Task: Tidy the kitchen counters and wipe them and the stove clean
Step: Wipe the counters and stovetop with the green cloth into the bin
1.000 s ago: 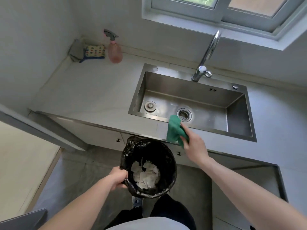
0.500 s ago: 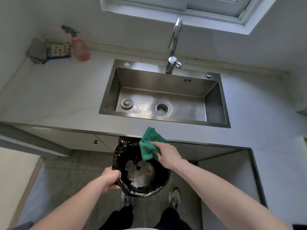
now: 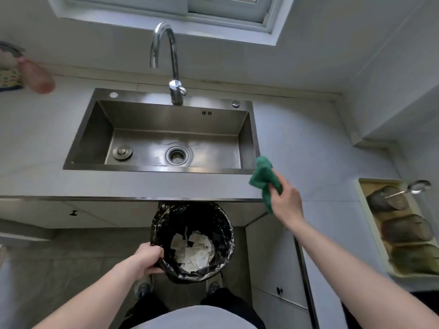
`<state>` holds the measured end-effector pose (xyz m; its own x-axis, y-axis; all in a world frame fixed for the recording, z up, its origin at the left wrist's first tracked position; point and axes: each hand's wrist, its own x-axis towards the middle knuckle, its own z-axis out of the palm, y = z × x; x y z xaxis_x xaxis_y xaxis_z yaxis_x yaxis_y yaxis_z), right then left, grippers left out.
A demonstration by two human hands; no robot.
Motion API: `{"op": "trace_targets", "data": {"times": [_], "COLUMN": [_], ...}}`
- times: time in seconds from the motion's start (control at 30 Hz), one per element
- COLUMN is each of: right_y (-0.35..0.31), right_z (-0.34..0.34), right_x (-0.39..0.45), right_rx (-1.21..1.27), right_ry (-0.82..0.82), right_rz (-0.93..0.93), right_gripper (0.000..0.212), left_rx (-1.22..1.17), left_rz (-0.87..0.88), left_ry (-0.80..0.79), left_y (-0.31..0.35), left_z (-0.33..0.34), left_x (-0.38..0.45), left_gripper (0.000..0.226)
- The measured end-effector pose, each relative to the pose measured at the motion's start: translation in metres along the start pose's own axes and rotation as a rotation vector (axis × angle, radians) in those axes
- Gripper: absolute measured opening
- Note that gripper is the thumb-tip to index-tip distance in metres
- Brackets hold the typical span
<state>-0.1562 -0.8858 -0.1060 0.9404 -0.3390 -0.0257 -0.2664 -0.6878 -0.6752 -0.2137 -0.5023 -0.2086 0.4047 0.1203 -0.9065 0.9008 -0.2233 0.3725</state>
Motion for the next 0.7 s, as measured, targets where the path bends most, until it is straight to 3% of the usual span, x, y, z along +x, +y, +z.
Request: {"op": "trace_targets", "data": {"times": [0.17, 0.4, 0.7], "right_y": [0.084, 0.131, 0.083], "right_z": [-0.056, -0.047, 0.024], "right_x": [0.054, 0.070, 0.008], "right_rx": [-0.179, -0.282, -0.299], "right_ry": [0.085, -0.154, -0.384], "right_rz": [0.199, 0.341, 0.086], "right_gripper": [0.046, 0.045, 0.052], "left_rx": [-0.022, -0.040, -0.042], "left_rz": [-0.004, -0.019, -0.021], "left_ry": [-0.008, -0.024, -0.001], "left_y": [0.008, 0.022, 0.027], "left_z": [0.062, 0.113, 0.135], "left_x": [-0.008, -0.014, -0.025], "left_gripper": [0.026, 0.027, 0.024]}}
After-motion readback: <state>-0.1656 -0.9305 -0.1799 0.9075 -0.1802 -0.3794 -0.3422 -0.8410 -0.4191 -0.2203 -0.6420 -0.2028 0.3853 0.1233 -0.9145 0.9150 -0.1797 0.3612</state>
